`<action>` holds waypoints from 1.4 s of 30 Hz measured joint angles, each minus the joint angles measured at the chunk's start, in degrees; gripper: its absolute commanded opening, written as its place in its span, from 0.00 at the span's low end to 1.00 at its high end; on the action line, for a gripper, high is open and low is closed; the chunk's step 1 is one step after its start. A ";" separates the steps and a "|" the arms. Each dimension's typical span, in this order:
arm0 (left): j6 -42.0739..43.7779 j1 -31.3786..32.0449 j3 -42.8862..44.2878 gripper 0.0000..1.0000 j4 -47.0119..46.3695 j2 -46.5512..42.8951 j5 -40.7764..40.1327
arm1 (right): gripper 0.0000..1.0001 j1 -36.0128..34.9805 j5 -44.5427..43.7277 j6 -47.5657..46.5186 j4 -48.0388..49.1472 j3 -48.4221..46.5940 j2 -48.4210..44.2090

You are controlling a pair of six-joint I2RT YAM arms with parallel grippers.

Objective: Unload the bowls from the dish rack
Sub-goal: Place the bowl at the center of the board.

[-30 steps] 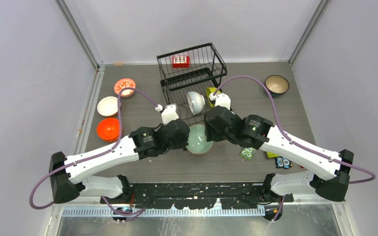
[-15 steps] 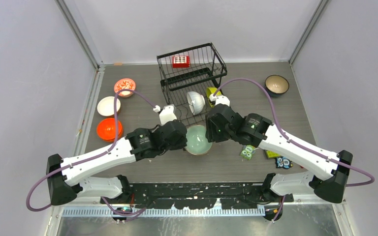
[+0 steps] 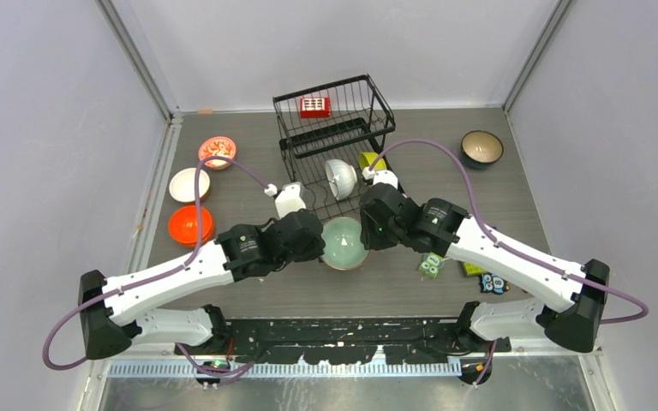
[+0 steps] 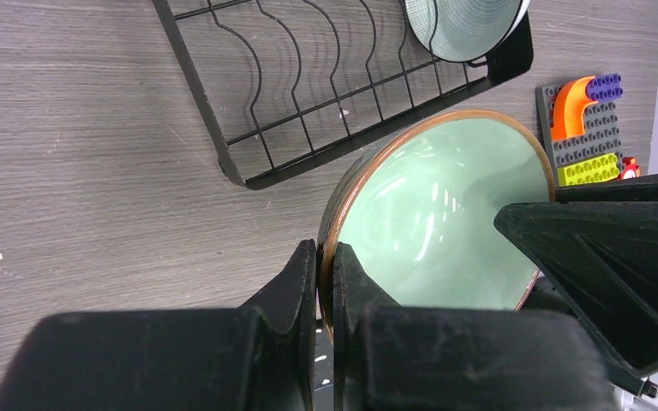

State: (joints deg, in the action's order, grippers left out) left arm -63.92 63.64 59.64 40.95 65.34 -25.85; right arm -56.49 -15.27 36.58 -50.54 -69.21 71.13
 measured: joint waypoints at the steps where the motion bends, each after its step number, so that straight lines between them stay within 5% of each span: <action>1: 0.00 0.00 0.00 0.00 -0.04 -0.04 -0.02 | 0.28 0.00 0.00 0.00 0.00 0.07 0.09; 13: -0.20 -0.02 -0.44 0.04 -0.37 -0.11 0.00 | 0.01 0.37 0.11 1.05 0.70 0.55 0.26; 20: -0.57 -0.02 -0.76 0.68 -1.55 -1.09 0.15 | 0.01 0.37 0.50 0.94 0.24 0.68 0.26; 25: -0.15 -0.02 -0.76 0.98 -2.89 -2.60 0.52 | 0.01 0.37 0.42 0.92 -2.16 0.70 0.24; 34: 7.41 -0.02 0.57 1.00 -1.90 -6.54 0.11 | 0.01 0.35 -2.73 -0.52 -9.25 -3.23 -1.01; 42: 19.43 -0.02 -1.46 1.00 0.61 -22.58 -6.64 | 0.01 6.29 -7.67 -5.33 -18.16 -10.62 -4.83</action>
State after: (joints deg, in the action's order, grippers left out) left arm -44.49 63.61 58.17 41.56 42.76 -32.49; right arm -50.19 -22.94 31.24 -68.71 -79.83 66.30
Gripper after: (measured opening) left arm 0.995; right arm 0.145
